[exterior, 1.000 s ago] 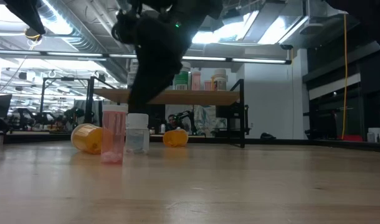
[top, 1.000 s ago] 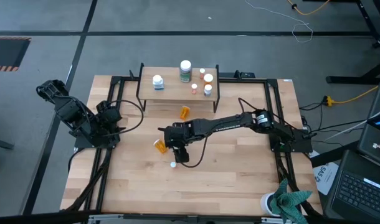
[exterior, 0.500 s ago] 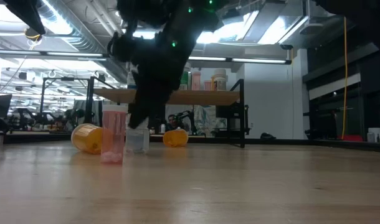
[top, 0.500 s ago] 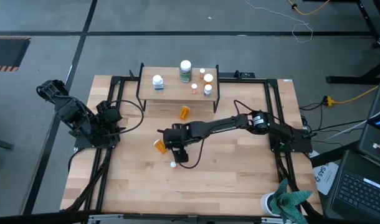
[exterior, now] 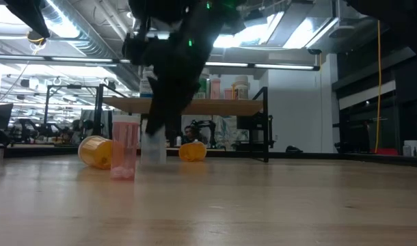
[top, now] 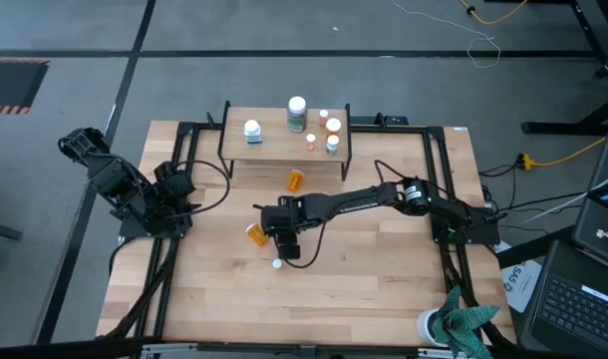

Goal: Pick and place medicine bottles onto shelf by color
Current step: Put the transparent pill bottle on the shelf

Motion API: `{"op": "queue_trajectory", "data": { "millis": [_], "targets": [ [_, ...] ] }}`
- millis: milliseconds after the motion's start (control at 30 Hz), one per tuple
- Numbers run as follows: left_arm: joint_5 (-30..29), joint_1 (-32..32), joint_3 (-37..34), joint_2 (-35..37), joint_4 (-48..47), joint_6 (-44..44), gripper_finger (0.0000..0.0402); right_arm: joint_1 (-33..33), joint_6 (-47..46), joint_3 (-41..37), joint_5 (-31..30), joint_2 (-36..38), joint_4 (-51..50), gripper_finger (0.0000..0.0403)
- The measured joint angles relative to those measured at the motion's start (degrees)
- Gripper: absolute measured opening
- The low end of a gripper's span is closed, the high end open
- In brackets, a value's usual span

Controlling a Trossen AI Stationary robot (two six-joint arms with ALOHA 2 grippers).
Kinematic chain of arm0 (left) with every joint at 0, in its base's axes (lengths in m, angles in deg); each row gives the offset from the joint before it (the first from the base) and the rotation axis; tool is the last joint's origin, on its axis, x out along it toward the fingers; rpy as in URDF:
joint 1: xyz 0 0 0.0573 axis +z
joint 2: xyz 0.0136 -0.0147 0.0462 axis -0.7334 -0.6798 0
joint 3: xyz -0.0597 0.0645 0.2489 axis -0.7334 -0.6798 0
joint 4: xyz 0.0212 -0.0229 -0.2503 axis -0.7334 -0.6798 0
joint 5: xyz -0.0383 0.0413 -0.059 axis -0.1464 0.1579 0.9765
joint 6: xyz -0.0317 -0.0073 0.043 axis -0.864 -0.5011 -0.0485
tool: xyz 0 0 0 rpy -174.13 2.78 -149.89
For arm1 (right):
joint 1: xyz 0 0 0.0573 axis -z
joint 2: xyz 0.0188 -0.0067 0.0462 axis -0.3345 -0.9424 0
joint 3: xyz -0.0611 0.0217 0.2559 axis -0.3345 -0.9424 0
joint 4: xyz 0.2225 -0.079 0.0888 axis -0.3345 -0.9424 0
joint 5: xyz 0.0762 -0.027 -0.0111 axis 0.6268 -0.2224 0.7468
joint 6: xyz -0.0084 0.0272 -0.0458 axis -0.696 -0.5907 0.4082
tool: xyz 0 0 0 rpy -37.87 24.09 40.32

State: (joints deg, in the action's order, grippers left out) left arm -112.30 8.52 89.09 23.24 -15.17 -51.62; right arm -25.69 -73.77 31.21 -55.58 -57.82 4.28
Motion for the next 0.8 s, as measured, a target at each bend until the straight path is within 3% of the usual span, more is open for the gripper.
{"op": "queue_trajectory", "data": {
  "millis": [200, 300, 400, 500, 600, 800],
  "targets": [
    [0.0, 0.0, 0.0, 0.0, 0.0, 0.0, 0.0228, 1.6, 5.2, 12.8, -0.2, 0.0, -12.9, 0.0139],
    [0.0, 0.0, 0.0, 0.0, 0.0, 0.0, 0.0228, 3.2, 7.9, 21.1, -4.0, 0.2, -20.1, 0.0139],
    [0.0, 0.0, 0.0, 0.0, 0.0, 0.0, 0.0228, 5.7, 10.5, 17.4, -10.0, 5.7, -19.1, 0.0139],
    [0.0, 0.0, 0.0, 0.0, 0.0, 0.0, 0.0228, 9.8, 9.7, 16.2, -12.1, 9.9, -20.2, 0.0139],
    [0.0, 0.0, 0.0, 0.0, -0.1, 0.0, 0.0228, 13.9, 8.9, 16.2, -12.3, 12.4, -19.2, 0.0139],
    [-0.1, 0.0, 0.0, 0.0, 0.0, 0.0, 0.0228, 19.1, 14.6, 16.7, -5.9, 13.9, -9.3, 0.0139]
  ]
}}
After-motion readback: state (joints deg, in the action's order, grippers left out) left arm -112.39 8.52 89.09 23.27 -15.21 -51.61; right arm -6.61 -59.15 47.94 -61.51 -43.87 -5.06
